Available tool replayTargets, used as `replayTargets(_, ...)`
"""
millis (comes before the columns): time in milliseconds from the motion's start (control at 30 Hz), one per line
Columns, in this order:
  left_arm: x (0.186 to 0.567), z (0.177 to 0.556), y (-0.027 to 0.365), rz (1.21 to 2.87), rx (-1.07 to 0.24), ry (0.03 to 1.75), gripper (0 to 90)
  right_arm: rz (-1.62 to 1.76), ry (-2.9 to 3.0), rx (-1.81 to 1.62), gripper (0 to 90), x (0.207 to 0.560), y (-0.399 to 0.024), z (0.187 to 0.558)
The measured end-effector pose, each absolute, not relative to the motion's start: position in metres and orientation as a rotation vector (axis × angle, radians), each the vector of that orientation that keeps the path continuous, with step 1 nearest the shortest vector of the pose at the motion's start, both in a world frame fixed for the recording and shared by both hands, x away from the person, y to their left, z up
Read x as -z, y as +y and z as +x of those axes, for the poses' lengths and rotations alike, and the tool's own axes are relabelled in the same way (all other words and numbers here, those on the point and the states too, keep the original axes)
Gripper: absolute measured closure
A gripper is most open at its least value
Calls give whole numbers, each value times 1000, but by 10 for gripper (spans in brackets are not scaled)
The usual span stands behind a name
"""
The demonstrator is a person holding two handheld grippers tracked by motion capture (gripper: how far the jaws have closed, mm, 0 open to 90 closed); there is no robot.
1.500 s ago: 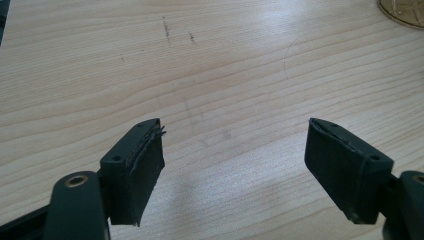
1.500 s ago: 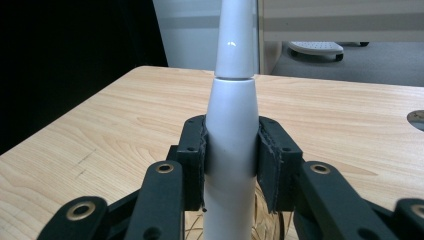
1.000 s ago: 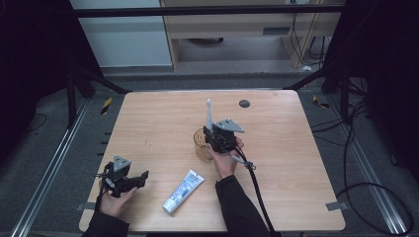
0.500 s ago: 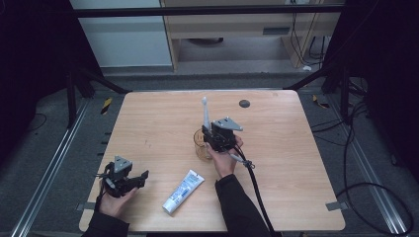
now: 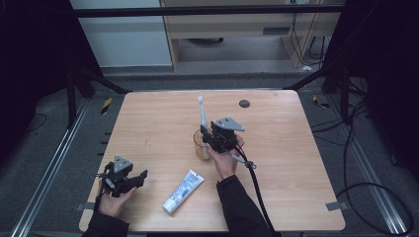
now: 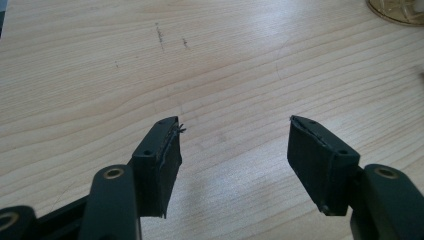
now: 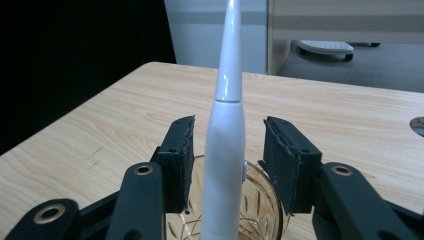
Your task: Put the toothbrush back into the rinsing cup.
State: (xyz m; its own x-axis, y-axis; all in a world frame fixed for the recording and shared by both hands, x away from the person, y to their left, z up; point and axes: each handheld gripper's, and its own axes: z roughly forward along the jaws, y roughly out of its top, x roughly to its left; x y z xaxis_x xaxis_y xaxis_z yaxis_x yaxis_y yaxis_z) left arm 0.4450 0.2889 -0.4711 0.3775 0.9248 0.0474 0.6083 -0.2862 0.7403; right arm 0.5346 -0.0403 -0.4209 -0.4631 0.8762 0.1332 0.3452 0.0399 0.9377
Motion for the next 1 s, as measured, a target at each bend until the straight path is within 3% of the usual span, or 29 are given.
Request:
replayTargets(500,469,444,288,2014,-604,1315,433,1204,1837,-1407,478,388,-88,513)
replayTargets(800,467,442,284,2034,-586,1291,478,1206,1905,-1304,442,392,-111,502)
replayTargets(1000,468,442,284,2042,-501,1282,549,1217,1940,-1252,429,399,-133,496)
